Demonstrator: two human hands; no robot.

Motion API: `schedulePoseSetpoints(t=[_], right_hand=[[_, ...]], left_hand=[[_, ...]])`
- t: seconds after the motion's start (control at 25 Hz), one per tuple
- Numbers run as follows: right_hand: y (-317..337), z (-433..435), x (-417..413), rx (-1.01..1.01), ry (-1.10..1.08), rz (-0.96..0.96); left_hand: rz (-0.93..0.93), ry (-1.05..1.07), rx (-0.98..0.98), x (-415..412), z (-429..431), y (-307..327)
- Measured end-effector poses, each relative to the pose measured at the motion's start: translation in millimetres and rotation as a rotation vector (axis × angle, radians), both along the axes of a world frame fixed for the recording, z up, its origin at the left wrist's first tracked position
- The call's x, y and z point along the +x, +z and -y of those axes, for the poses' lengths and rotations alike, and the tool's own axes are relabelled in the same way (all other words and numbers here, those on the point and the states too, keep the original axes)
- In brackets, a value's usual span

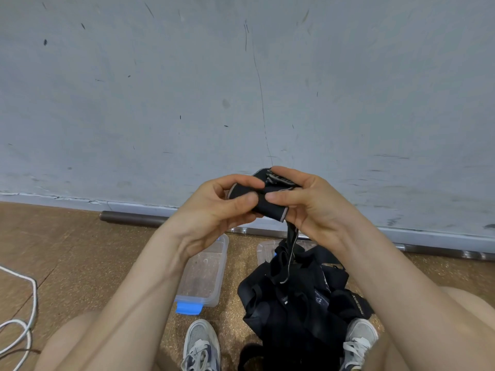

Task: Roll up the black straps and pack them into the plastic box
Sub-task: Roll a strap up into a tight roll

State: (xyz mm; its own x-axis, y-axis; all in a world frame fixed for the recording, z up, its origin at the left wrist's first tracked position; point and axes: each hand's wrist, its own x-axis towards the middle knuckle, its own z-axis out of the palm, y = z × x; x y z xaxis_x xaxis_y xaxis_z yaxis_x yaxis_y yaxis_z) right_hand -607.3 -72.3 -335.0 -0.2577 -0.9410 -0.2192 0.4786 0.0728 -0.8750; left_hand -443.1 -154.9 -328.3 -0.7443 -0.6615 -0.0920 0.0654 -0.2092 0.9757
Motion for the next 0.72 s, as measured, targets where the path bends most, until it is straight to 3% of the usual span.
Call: schedulePoseSetpoints(t=[0.08,0.24,0.4,0.56,0.72], right_hand=[[1.1,-0.7,-2.6,0.021,0.027,0.073],[-0.7,-1.8,4.3,0.034,-0.024,0.138],[-2.1,-0.7,8.7,-0.047,-0.267,-0.064],[3.4,-3.4,17.2,-0.104,-0.325,-0.319],[6.5,-6.2,16.6,-0.157,-0.221,-0.258]], left_hand=[[-0.069,-0.077,-0.025,5.7,4.2,0.9],[-0.066,-0.020,-0.076,1.2,2.5,-0.3],[0.023,0.061,-0.100,-3.0,-0.2,0.9],[0.059,0.156,-0.152,-8.9,-5.0,5.1],[0.084,0.211,-0.162,-9.0,-2.8,3.9]])
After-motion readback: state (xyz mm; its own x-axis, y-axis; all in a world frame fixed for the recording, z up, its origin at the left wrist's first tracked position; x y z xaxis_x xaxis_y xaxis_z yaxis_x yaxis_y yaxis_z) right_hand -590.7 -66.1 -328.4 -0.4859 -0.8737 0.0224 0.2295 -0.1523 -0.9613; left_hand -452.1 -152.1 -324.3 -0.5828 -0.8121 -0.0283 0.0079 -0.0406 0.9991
